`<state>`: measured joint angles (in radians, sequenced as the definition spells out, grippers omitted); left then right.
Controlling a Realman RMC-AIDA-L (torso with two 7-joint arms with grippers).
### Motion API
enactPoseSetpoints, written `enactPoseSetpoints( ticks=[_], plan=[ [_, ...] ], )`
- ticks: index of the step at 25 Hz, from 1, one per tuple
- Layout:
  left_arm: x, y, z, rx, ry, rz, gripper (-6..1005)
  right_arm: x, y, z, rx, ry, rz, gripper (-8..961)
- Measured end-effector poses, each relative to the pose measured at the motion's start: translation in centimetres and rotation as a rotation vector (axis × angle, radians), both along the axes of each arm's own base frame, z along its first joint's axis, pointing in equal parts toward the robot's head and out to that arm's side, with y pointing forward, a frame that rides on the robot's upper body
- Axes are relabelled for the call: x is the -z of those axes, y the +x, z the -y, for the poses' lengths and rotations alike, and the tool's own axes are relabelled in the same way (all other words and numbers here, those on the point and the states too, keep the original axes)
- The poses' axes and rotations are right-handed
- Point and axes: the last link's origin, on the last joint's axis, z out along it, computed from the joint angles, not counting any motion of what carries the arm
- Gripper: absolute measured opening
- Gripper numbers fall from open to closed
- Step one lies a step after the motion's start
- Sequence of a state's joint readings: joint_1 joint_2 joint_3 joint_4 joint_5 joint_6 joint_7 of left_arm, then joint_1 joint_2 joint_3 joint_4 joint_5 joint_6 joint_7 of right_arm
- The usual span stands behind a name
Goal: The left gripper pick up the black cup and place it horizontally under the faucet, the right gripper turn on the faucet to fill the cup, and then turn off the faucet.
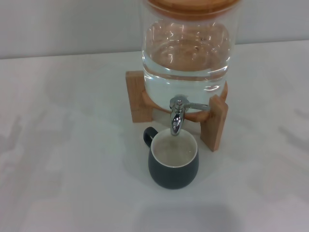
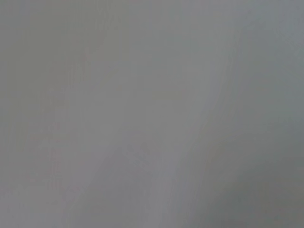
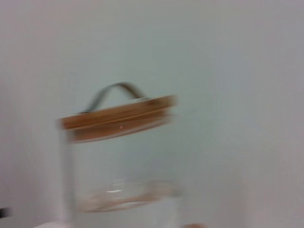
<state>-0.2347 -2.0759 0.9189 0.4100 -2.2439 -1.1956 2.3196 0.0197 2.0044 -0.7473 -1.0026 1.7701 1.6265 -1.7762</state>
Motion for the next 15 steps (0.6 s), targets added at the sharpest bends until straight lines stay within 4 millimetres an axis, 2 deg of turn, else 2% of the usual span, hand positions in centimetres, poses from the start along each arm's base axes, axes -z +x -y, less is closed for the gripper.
enactPoseSetpoints(
  ticks=[1, 5, 9, 15],
  plan=[
    [-0.1, 0.0, 0.0, 0.0, 0.007, 0.002, 591, -0.3, 1.4, 0.5, 0.032, 0.064, -0.007, 825],
    [-0.4, 0.1, -0.1, 0.005, 0.032, 0.004, 591, -0.4, 4.0, 1.7, 0.101, 0.201, -0.033, 825],
    [-0.9, 0.0, -0.1, -0.002, 0.067, 0.016, 591, 0.6, 7.2, 3.6, 0.212, 0.433, -0.071, 825],
    [-1.5, -0.3, 0.3, -0.012, 0.132, 0.031, 591, 1.8, 9.3, 5.3, 0.344, 0.611, -0.082, 825]
  ],
)
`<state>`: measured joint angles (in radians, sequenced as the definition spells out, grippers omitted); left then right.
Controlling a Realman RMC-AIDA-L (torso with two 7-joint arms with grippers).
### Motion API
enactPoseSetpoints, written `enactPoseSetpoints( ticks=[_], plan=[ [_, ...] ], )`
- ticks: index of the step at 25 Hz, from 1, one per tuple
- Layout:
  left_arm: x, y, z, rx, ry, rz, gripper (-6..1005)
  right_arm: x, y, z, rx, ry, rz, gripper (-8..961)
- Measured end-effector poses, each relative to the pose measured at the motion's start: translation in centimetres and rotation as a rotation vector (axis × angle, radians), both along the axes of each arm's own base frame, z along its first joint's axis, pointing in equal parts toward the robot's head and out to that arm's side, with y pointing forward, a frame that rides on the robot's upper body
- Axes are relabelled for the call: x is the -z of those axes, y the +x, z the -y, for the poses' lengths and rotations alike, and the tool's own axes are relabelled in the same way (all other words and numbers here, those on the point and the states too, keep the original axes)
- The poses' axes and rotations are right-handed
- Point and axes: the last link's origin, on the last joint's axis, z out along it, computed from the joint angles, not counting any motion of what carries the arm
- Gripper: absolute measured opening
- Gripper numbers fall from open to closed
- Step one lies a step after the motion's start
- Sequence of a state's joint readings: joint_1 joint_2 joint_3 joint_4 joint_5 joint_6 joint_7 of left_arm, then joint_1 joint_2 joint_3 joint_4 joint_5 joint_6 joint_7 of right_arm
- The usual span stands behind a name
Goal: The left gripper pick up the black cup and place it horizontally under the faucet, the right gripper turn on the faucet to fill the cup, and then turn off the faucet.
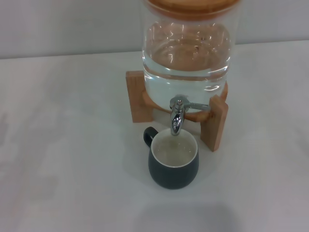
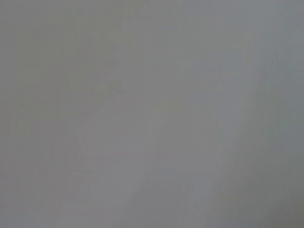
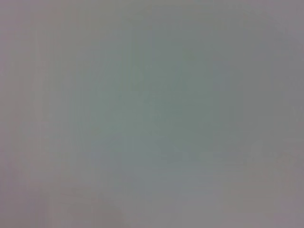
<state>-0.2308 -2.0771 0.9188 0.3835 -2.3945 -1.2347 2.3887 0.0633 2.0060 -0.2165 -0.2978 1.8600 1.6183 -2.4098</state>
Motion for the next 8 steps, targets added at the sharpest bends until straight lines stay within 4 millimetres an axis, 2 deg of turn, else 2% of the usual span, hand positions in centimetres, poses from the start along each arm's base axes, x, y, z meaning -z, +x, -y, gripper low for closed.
enactPoseSetpoints(
  ticks=[8],
  plan=[
    [-0.5, -0.25, 0.04, -0.014, 0.043, -0.011, 591, 1.11, 1.11, 1.04, 0.103, 0.089, -0.025, 825]
  ],
)
